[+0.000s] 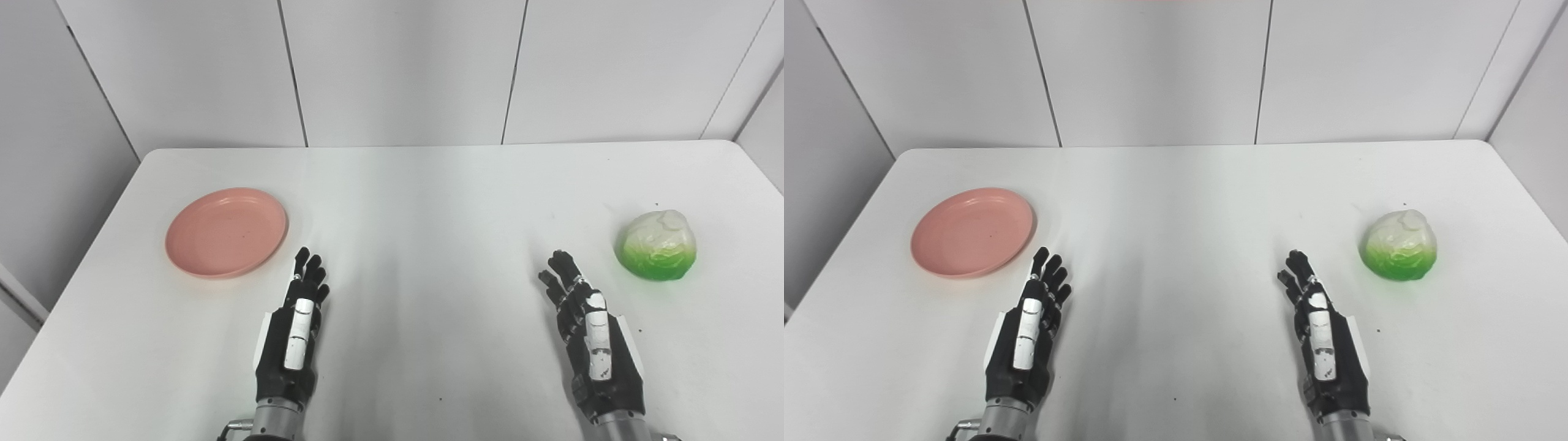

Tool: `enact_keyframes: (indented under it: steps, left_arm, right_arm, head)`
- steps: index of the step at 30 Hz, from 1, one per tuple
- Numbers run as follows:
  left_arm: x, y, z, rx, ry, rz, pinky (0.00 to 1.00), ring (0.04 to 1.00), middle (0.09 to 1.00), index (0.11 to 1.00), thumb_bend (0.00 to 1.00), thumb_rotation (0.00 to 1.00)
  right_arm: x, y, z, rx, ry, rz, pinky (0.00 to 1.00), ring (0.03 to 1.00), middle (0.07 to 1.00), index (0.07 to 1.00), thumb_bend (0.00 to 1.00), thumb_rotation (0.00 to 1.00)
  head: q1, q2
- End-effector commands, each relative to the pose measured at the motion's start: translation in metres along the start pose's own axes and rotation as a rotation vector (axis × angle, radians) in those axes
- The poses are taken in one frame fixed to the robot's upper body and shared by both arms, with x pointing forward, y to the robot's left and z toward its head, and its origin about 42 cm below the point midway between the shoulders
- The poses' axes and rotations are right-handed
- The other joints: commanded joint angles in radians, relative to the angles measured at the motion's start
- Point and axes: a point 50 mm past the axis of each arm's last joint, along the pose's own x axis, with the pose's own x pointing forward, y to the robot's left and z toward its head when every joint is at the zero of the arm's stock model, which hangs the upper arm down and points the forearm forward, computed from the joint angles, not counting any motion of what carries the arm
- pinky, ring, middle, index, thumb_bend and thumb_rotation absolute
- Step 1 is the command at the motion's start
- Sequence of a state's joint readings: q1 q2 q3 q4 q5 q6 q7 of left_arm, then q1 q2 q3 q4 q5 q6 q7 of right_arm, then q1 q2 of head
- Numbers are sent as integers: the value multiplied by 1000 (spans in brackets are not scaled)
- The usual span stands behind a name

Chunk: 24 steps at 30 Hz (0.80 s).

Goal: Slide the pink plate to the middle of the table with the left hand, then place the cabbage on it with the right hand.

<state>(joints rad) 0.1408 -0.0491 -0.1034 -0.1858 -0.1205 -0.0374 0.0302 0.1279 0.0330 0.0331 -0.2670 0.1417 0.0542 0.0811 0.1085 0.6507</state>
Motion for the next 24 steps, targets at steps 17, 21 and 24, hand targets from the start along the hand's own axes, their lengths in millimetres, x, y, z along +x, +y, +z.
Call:
enact_keyframes:
  steps: [17,21,24]
  left_arm:
    - [-36,-29,-44,-28,1,53,1000,993,1000,1000,763,868]
    - [-36,-27,-43,-11,-26,55,1000,982,996,1000,765,879]
    - [-33,-26,-29,-18,-73,65,998,966,982,998,825,886]
  right_arm:
    - [-30,-47,-27,-6,17,0,1000,979,1000,980,860,1000]
    - [-29,-45,-30,-5,22,-2,1000,981,1000,978,886,1000]
    - [-26,-42,-35,6,28,-3,1000,987,1000,978,889,1000]
  head:
    - [133,-154]
    - [122,-176]
    - [107,-190]
